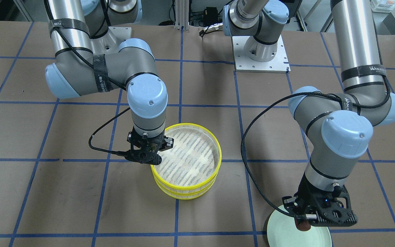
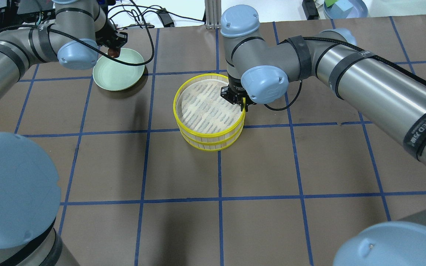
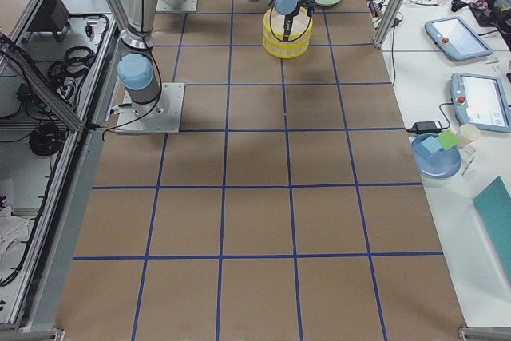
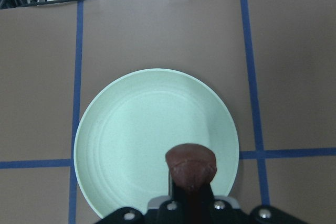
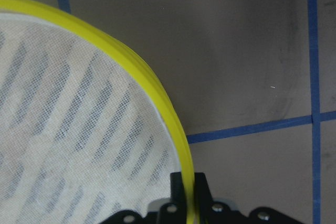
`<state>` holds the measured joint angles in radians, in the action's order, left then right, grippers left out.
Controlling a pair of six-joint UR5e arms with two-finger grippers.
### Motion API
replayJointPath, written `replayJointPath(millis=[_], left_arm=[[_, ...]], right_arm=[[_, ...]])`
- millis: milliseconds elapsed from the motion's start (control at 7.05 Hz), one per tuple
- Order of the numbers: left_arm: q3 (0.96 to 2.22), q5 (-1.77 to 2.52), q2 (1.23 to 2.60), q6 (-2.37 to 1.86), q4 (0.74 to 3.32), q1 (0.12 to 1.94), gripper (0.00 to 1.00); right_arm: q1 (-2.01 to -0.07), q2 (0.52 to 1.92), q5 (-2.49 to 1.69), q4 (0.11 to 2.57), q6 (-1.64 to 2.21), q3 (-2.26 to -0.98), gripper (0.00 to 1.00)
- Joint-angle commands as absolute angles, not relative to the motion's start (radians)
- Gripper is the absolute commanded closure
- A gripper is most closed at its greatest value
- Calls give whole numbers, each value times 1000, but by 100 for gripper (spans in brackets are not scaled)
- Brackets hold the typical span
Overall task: Place buns in different layers of steamer
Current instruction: 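Carry the brown bun over the steamer while the right gripper releases the rim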
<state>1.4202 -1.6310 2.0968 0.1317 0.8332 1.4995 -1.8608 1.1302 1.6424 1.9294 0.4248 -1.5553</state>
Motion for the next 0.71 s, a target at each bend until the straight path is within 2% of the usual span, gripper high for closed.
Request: replayJointPath(millis=[0,142,568], left_arm=[[1428,-1632,2053,66,885,1552,100],[1433,-1632,2036,16,896,1583,100],[1436,-1628,1973,9,974,1609,100]], right_arm=[[-1859,1132,1641,1930,423,-1560,1],[-1855,1149,1640,1918,422,-1557,0],[-1766,1369,1612,1705,344,-1551,0]])
